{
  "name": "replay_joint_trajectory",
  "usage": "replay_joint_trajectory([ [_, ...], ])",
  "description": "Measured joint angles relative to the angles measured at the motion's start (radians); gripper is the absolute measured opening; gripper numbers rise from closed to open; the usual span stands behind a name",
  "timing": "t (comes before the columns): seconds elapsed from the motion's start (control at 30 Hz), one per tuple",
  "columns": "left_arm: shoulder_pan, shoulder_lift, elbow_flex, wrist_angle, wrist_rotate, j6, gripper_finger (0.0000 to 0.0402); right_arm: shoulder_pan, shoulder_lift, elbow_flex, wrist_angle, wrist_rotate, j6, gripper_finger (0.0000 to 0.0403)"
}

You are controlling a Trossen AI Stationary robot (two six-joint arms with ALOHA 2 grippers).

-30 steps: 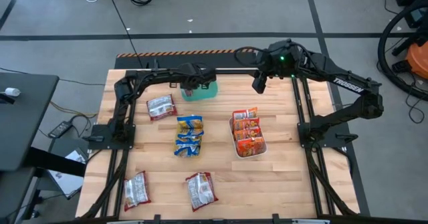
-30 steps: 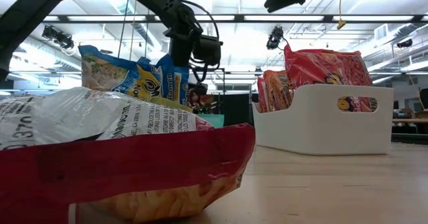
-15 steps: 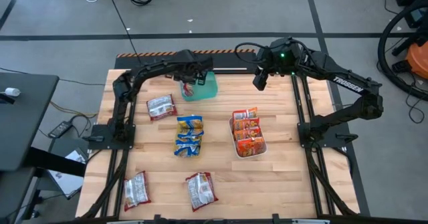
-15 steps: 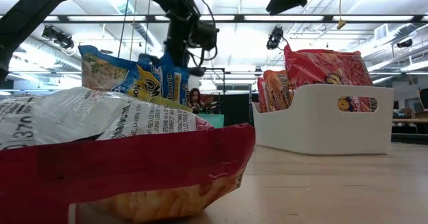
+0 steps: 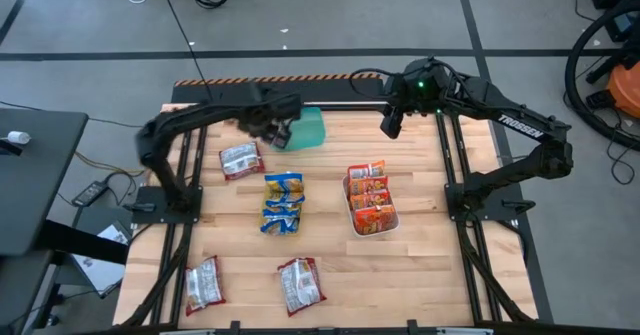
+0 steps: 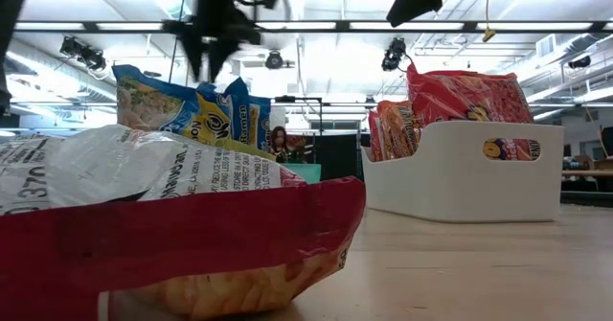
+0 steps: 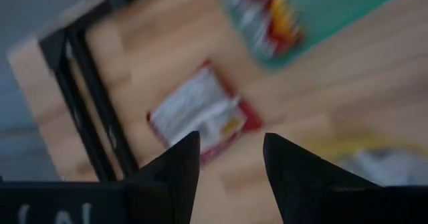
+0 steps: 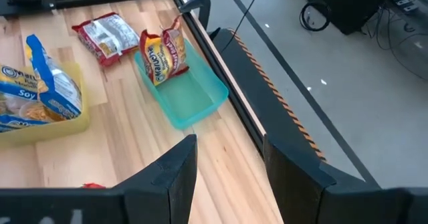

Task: Sort Maruchan noodles
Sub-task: Put the top orange noodle pack into the white bin

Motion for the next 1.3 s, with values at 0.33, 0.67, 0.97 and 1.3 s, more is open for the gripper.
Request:
replay_joint_trajectory([
  [0.33, 0.022, -0.222, -0.548, 0.508, 0.046, -0.075, 0.025, 0.001, 0.0, 0.0, -0.01, 0.005, 0.112, 0.0177],
  [0.67, 0.082, -0.15, -0.84, 0.876, -0.027, -0.068, 0.027, 0.001, 0.0, 0.0, -0.01, 0.012, 0.249, 0.0177],
  [0.97, 0.2, -0.151, -0.933, 0.817, -0.016, -0.031, 0.0259, 0.001, 0.0, 0.0, -0.003, 0.034, 0.317, 0.0177],
  [1.3, 0.155, -0.16, -0.932, 0.823, -0.044, -0.096, 0.0234, -0.001, 0.001, 0.0, 0.022, 0.038, 0.289, 0.0177],
])
